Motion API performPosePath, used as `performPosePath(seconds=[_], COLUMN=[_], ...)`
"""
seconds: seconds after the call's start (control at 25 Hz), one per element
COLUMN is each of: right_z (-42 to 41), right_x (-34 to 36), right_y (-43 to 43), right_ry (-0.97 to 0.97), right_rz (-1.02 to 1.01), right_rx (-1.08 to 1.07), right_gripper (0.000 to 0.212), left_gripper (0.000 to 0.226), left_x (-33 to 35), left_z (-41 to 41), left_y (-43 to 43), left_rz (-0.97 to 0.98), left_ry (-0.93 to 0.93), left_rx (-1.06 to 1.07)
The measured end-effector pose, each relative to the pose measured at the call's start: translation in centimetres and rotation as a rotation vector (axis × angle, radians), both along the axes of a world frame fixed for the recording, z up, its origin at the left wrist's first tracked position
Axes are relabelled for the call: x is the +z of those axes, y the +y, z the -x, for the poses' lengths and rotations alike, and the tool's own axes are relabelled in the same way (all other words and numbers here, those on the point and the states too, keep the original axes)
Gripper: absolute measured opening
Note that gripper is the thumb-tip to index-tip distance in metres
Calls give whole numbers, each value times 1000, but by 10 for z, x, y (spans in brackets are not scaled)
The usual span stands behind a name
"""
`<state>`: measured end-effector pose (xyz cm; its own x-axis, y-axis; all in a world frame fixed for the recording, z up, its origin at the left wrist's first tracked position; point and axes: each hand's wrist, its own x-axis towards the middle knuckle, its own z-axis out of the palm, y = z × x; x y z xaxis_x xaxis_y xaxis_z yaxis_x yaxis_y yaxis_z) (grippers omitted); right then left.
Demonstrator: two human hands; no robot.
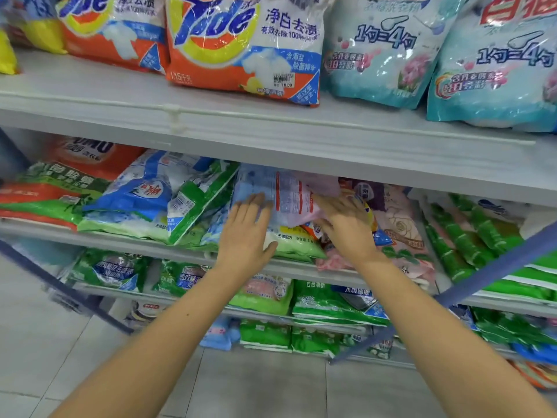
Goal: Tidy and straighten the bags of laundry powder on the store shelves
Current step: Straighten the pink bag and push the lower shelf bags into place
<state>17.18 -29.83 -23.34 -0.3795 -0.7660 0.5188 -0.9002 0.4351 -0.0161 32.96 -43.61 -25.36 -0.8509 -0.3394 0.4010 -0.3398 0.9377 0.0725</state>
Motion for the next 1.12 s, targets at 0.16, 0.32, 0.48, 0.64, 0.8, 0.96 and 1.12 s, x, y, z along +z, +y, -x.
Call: performPosePath(seconds=[0.16,0.32,0.48,0.64,0.8,0.96,1.12], right_z=[-7,-18,-32,-53,-62,-64,-79], right_x=[5,12,29,46,52,62,76], right_y=[-6,-7,-1,14,38,62,82], right_ry=[207,267,345,-34,-288,-459,-548], right_rz=[-1,-2,70,209,223,423,620], right_rx=[100,264,378,411,391,256,185], right_gripper=[29,34,18,52,80,73,68], left_gripper=[106,102,85,51,23,25,30], left_x=[1,3,17,34,47,85,115], left_z=[26,26,6,-14,-43,-83,-122], left_y=[1,-9,-24,-21,-12,-1,15], left_rz=[59,62,94,49,-60,-353,-668], left_ry=[-76,-34,66,242,359,508,564], left_rx=[31,11,-36,-95,-139,-112,-47])
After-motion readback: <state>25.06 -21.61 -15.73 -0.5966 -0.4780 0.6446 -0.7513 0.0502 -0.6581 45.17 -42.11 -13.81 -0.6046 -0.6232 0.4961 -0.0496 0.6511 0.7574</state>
